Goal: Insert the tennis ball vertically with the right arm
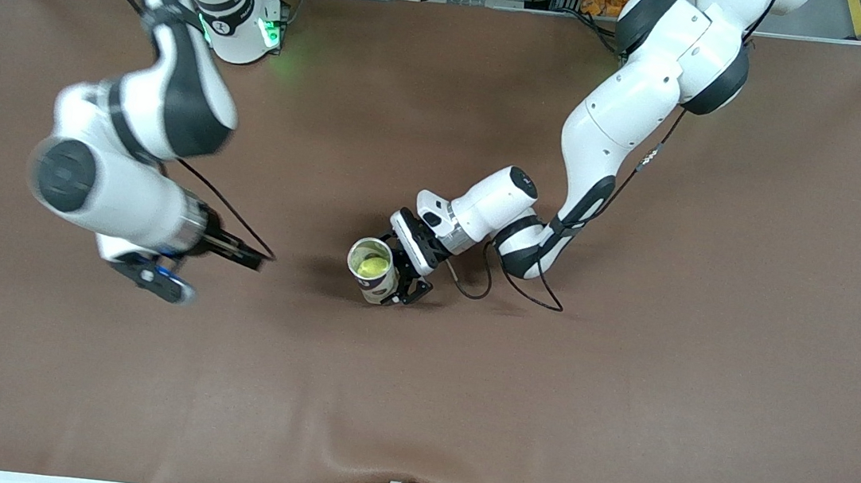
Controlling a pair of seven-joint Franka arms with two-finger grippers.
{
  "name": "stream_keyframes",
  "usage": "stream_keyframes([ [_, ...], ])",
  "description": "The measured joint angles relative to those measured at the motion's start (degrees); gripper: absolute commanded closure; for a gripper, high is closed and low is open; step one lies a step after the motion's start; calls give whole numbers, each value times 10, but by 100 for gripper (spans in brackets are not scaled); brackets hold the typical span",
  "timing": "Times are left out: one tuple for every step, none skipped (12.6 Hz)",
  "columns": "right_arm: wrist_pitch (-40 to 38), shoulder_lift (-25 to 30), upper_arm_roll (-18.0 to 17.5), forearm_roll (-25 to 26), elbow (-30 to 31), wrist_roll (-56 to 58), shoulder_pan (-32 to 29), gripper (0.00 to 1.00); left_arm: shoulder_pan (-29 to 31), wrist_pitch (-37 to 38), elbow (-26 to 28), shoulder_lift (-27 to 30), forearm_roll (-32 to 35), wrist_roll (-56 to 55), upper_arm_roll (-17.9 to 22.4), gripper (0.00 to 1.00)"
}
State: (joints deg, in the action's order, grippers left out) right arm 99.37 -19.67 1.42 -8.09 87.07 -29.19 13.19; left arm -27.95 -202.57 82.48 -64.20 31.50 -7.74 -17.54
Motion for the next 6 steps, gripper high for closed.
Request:
stream_keyframes([
  [-17, 34, 1, 1, 20, 49, -29, 0, 0, 0, 0, 0, 0, 0, 0, 6],
  [-25, 69, 1, 2, 44, 92, -58, 0, 0, 0, 0, 0, 0, 0, 0, 6],
  [-32, 106, 1, 4, 70, 138, -85, 0, 0, 0, 0, 0, 0, 0, 0, 0],
  [-42, 139, 1, 8, 91, 186, -110, 0, 0, 0, 0, 0, 0, 0, 0, 0],
  [-55, 167, 3, 14, 106, 235, -137, 0, 0, 0, 1, 0, 0, 0, 0, 0],
  [-64, 185, 12, 16, 113, 275, -153, 0, 0, 0, 1, 0, 0, 0, 0, 0],
])
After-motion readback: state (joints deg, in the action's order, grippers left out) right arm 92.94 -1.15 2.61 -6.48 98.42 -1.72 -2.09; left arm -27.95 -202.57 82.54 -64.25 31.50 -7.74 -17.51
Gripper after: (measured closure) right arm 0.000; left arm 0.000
